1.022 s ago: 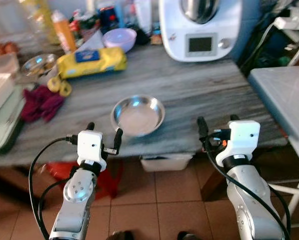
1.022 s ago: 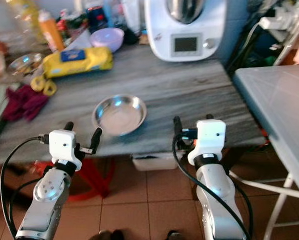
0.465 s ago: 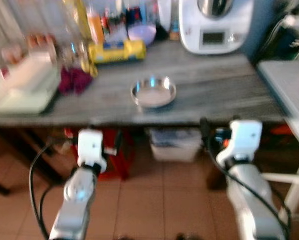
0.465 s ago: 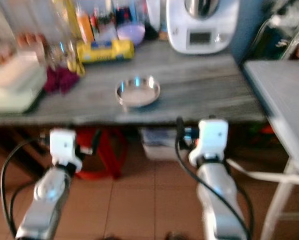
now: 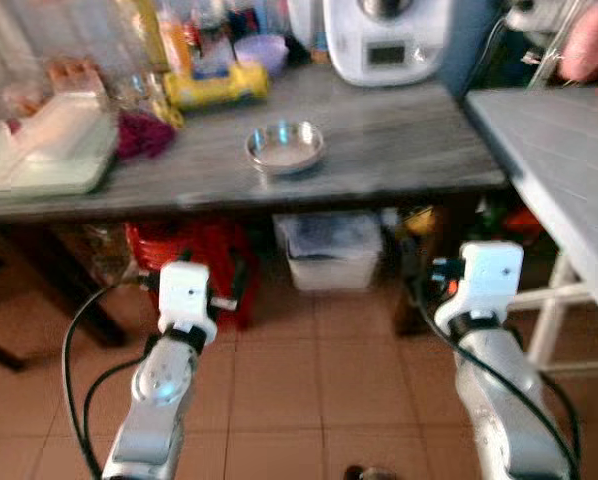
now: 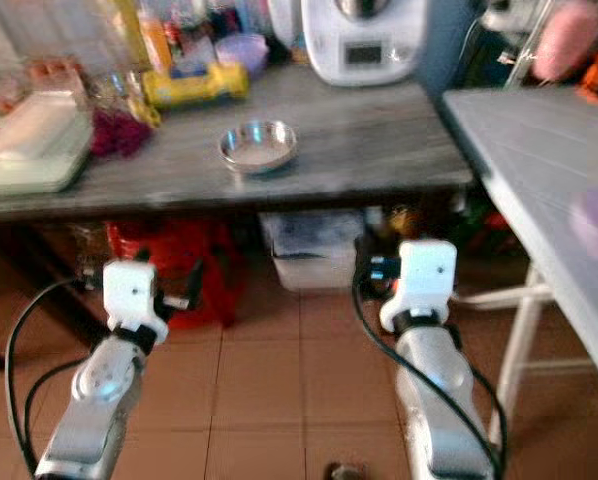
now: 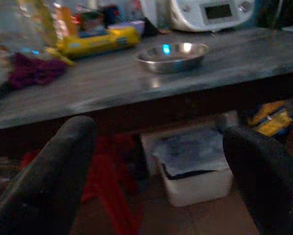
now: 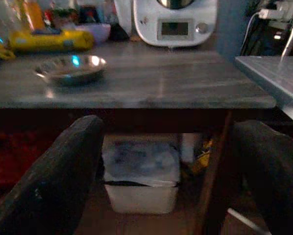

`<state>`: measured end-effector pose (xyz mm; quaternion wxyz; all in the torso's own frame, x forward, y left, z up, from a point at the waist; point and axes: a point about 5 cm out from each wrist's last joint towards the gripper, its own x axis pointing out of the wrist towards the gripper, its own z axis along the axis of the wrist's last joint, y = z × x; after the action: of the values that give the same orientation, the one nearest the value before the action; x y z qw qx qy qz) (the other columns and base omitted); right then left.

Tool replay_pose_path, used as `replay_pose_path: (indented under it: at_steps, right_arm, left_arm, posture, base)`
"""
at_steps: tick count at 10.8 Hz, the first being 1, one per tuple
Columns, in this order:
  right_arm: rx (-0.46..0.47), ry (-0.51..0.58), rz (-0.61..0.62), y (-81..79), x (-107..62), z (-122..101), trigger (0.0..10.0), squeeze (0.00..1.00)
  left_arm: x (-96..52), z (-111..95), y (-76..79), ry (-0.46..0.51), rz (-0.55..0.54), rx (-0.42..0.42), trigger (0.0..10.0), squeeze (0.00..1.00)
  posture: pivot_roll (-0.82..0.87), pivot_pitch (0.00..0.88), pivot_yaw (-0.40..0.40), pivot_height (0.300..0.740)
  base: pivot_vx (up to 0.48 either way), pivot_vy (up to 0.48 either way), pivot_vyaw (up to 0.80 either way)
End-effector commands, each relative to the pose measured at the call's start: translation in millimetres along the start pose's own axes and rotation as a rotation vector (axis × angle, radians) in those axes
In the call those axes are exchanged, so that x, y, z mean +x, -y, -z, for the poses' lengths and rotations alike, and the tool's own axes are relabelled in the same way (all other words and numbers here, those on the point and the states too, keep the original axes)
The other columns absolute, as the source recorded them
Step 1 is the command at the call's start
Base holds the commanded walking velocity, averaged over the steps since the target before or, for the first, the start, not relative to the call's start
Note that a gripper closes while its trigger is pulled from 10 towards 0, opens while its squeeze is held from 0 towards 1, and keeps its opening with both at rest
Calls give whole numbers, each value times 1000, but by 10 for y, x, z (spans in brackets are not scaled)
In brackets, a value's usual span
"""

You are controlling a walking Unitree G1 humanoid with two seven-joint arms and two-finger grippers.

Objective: Setting the table

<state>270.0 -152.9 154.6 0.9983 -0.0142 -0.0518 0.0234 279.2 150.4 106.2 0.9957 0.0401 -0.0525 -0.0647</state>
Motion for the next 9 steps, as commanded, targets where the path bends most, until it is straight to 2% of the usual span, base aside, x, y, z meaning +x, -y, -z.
replay_pose_path:
  at_steps: [1, 4, 7, 9]
  right_arm:
    - [0, 15, -6, -10, 4, -42, 10000, 0]
    - [87, -33, 39, 54, -9, 40, 10000, 0]
    - [24, -54, 23, 20, -6, 92, 10000, 0]
    - [5, -29, 43, 39, -3, 102, 10000, 0]
  left_arm:
    - [-18, -21, -41, 16, -9, -8, 10000, 0]
    - [-22, -61, -44, 34, 9, 4, 10000, 0]
    - [-24, -61, -23, 35, 26, -3, 10000, 0]
    - [-25, -65, -22, 34, 30, -2, 10000, 0]
  posture:
    - [-102, 117, 77, 740]
    - [-102, 122, 83, 740]
    - [-101, 120, 85, 740]
    - [-100, 123, 89, 740]
  base:
    - [0, 0, 0]
    - [0, 0, 0]
    - [0, -335, 0]
    - [0, -390, 0]
